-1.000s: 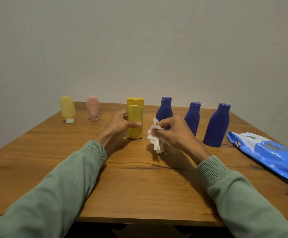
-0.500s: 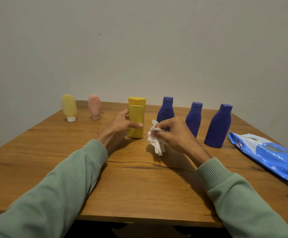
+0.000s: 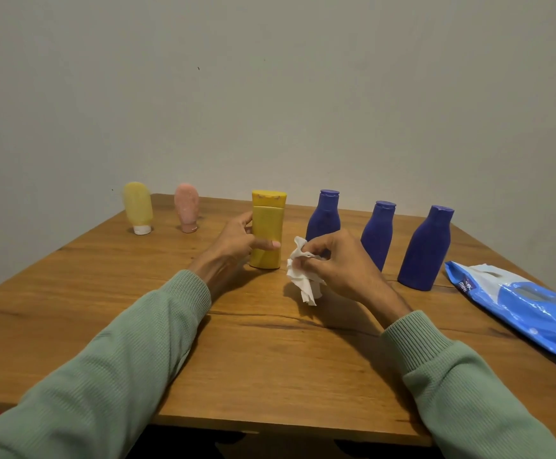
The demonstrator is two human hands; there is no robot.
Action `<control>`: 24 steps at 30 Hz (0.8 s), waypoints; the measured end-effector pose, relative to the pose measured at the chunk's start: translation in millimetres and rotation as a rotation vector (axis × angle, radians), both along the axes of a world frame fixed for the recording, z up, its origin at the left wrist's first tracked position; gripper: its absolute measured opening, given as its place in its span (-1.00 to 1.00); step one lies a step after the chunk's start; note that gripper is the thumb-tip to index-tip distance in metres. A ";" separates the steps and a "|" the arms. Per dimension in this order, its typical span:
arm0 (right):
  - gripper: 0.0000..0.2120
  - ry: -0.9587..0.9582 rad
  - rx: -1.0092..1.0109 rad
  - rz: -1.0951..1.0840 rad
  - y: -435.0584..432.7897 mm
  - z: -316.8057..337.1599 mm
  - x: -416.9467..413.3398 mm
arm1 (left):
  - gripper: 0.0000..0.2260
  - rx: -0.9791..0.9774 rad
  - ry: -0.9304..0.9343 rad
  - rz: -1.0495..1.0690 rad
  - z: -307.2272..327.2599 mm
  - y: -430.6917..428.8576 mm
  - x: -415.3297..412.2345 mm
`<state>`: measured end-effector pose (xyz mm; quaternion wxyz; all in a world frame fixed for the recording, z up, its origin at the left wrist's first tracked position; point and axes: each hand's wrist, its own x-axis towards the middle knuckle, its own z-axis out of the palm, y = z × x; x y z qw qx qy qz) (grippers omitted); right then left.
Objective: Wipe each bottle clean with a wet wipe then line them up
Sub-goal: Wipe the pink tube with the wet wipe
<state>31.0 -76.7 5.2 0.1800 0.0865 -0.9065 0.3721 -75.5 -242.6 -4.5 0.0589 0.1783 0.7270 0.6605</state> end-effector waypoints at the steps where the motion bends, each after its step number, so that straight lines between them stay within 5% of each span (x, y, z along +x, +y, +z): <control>1: -0.89 -0.002 0.001 0.003 0.1 -0.2 -0.3 | -0.40 -0.001 0.001 -0.002 0.1 0.4 0.6; 13: -0.90 -0.019 -0.059 0.039 -14.6 -0.9 2.4 | -0.47 0.037 -0.037 -0.012 3.5 -17.0 -1.8; 24: -0.88 0.027 0.030 0.163 -102.8 1.9 -22.2 | -0.79 -0.066 0.067 0.570 -13.0 -69.7 -29.9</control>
